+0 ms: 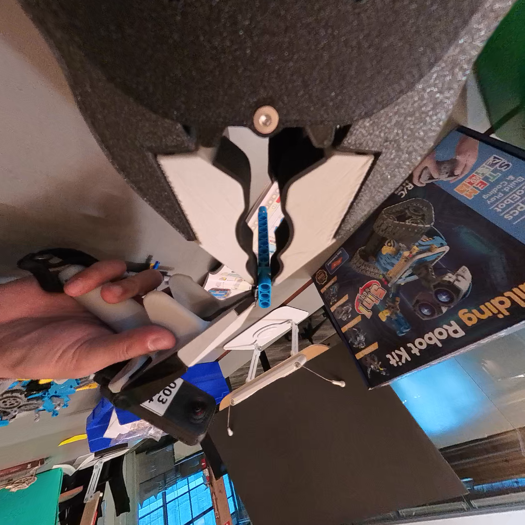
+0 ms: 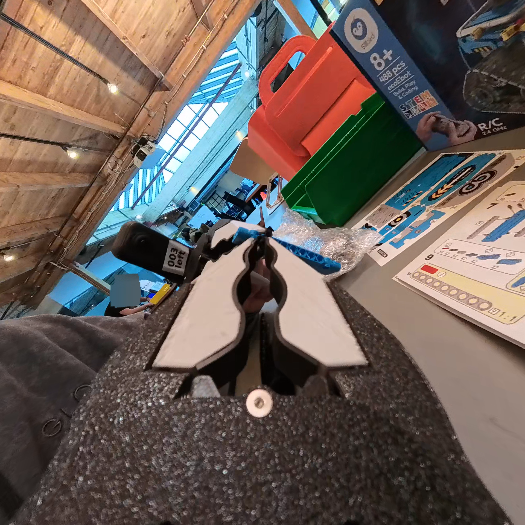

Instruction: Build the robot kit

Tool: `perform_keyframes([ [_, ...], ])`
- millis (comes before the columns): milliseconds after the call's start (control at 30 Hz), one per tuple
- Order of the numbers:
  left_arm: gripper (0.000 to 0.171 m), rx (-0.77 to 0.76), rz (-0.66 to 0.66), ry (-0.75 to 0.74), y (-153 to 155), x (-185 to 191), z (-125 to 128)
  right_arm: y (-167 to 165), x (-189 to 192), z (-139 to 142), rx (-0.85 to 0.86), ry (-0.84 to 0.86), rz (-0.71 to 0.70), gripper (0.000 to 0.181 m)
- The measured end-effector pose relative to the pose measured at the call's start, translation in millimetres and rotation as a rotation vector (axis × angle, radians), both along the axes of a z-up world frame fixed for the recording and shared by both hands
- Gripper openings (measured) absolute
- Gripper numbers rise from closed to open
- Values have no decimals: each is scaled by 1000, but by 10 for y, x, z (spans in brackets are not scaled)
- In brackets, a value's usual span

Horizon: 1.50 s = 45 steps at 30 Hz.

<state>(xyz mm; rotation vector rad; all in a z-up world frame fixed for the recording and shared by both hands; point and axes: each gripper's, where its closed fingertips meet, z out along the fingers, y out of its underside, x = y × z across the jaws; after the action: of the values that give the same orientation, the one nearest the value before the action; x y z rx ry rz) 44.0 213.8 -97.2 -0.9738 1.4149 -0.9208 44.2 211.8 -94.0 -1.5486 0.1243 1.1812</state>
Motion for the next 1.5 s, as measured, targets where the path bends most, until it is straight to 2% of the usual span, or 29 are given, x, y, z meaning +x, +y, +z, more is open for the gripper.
perform_keyframes([
  [167,6,-105,-30,0,24,0,15,2,8,7,0,8,8,4],
  [267,6,-294,-87,-25,112,-44,113,-14,103,45,17,-44,-26,3],
  [367,6,-537,-196,-39,230,-128,250,-40,180,10,12,-177,-61,3],
  [400,6,-608,-219,-27,277,-143,259,-49,178,-10,5,-219,-67,3],
  [467,6,-696,-265,90,279,-132,134,-62,126,-17,-2,-277,-70,3],
  [533,6,-609,-181,174,354,-89,-61,-63,89,-14,-15,-335,-85,3],
  [600,6,-491,-143,263,302,-50,-250,-72,124,29,-11,-383,-119,3],
  [733,6,-379,-65,285,237,60,-456,-131,320,116,5,-395,-187,3],
  [833,6,-321,-57,333,176,115,-662,-163,431,105,-2,-389,-211,3],
  [1067,7,-314,-99,340,130,111,-713,-208,535,171,11,-363,-230,3],
  [1500,7,-247,-48,536,144,130,-1083,-199,482,147,4,-323,-189,3],
])
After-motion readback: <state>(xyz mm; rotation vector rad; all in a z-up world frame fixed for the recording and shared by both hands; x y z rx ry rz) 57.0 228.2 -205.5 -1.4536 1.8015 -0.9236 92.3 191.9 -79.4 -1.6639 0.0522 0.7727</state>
